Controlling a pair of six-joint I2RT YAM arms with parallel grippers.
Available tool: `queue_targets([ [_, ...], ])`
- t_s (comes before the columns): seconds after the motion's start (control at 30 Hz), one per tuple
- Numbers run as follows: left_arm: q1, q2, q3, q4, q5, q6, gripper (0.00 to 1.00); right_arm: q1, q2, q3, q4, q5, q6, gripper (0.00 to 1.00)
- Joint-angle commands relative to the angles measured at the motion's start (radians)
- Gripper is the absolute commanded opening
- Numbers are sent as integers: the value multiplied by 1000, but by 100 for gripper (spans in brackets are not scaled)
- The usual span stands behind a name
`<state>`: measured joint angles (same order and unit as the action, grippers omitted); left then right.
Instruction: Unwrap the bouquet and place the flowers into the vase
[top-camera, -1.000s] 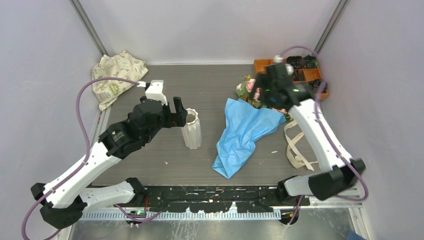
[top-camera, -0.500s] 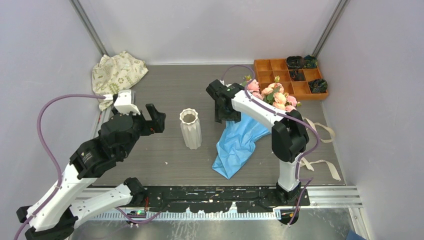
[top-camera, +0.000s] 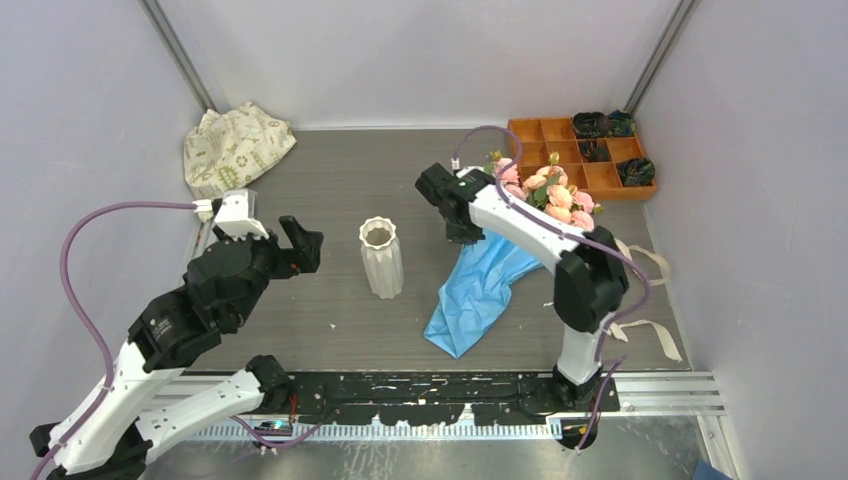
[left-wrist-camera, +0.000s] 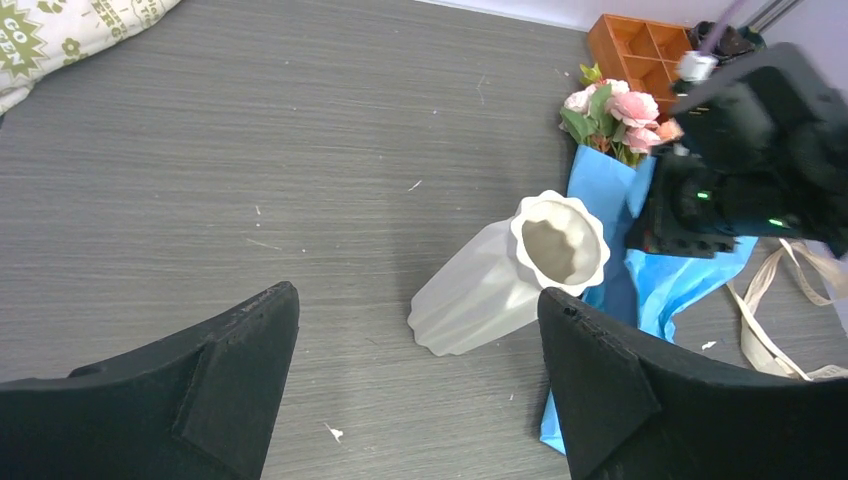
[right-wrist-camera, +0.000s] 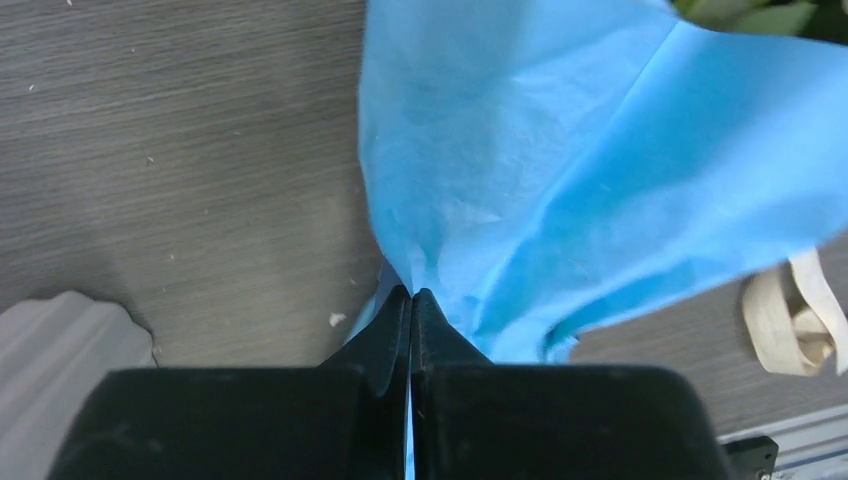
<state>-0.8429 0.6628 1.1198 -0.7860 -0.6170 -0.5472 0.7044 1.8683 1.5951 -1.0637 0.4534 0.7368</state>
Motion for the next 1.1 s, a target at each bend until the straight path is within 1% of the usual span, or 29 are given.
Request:
queue_targets([
  [0.0,4,-6,-5,23,10,-22,89,6,-299,-72,-92,128,109,1],
  [0.1,3,7,-9,47,43,-25,89,8,-495,-162,-153,154,187,1],
  [0.13,4,13,-9,56,52,-26,89,8,-583,-185,-183,160,215,1],
  [0.2,4,26,-12,71,74,-27,88,9,-708,-228,-252,175,284,1],
  [0.27,4,38,-16,87,94,-31,88,8,-805,-243,-355,201,362,1],
  [0.47,4,62,-30,134,155,-36,88,8,-965,-258,-664,267,595,1],
  [0.5,3,66,-31,135,162,-37,87,8,-988,-264,-678,263,601,1],
  [0.6,3,64,-42,140,173,-43,87,8,-1068,-313,-680,239,656,5],
  [0.7,4,57,-59,147,178,-48,87,9,-1079,-326,-680,243,667,10],
  [0.77,4,57,-62,146,182,-48,87,8,-1063,-303,-680,260,669,12],
  [0.83,4,54,-63,139,181,-48,87,9,-1049,-266,-680,291,678,16],
  [0.93,3,44,-74,139,172,-49,87,8,-1022,-186,-680,361,679,21],
  [1.07,4,42,-75,141,165,-48,87,9,-938,-13,-680,443,605,23],
])
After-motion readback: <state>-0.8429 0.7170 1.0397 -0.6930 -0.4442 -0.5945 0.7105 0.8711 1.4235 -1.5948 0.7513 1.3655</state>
